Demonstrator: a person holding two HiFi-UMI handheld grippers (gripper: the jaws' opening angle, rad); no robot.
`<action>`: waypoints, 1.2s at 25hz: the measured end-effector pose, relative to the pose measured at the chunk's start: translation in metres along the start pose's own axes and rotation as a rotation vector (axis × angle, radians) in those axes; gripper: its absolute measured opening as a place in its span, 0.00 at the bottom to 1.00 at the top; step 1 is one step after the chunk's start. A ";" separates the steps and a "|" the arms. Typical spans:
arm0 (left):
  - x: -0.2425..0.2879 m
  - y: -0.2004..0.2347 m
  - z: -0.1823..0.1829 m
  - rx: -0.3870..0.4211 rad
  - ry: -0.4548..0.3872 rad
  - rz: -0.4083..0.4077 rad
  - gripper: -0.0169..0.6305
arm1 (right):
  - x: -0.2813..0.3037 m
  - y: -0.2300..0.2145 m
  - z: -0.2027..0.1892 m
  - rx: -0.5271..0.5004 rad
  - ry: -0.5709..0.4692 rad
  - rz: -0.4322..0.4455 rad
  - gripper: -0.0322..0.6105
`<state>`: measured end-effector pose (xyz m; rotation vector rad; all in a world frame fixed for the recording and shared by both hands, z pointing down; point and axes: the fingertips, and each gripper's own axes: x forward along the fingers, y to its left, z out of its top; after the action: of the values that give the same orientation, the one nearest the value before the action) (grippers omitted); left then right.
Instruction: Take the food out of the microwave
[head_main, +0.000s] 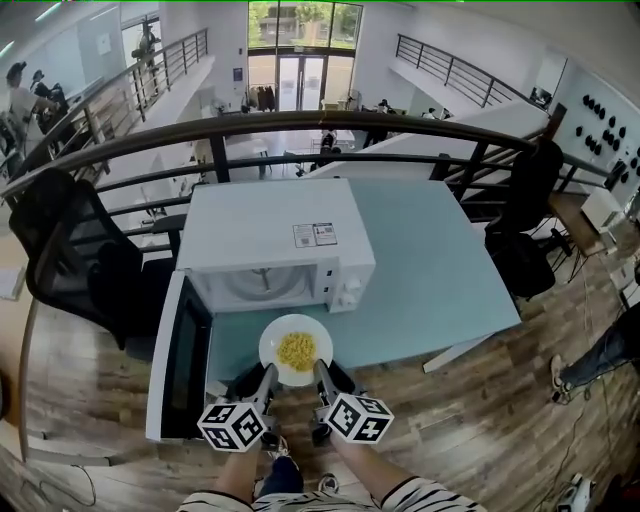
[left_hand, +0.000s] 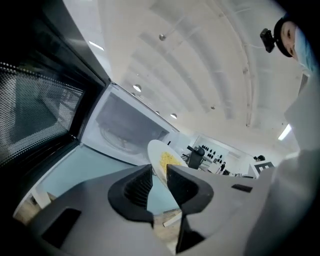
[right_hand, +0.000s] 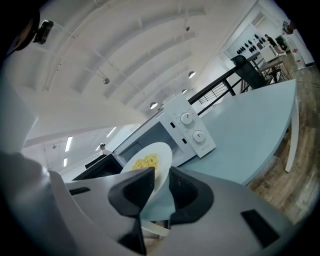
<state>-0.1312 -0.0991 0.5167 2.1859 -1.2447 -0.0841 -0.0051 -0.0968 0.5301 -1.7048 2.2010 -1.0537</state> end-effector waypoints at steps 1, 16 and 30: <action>-0.006 -0.005 -0.004 0.001 -0.003 0.002 0.18 | -0.008 0.000 -0.001 -0.001 0.000 0.004 0.21; -0.084 -0.061 -0.049 0.011 -0.036 0.019 0.18 | -0.104 0.005 -0.026 0.008 0.032 0.070 0.20; -0.132 -0.079 -0.090 0.013 -0.014 0.058 0.17 | -0.159 0.003 -0.062 0.006 0.097 0.096 0.19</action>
<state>-0.1140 0.0781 0.5155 2.1625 -1.3182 -0.0674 0.0130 0.0727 0.5298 -1.5595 2.3100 -1.1402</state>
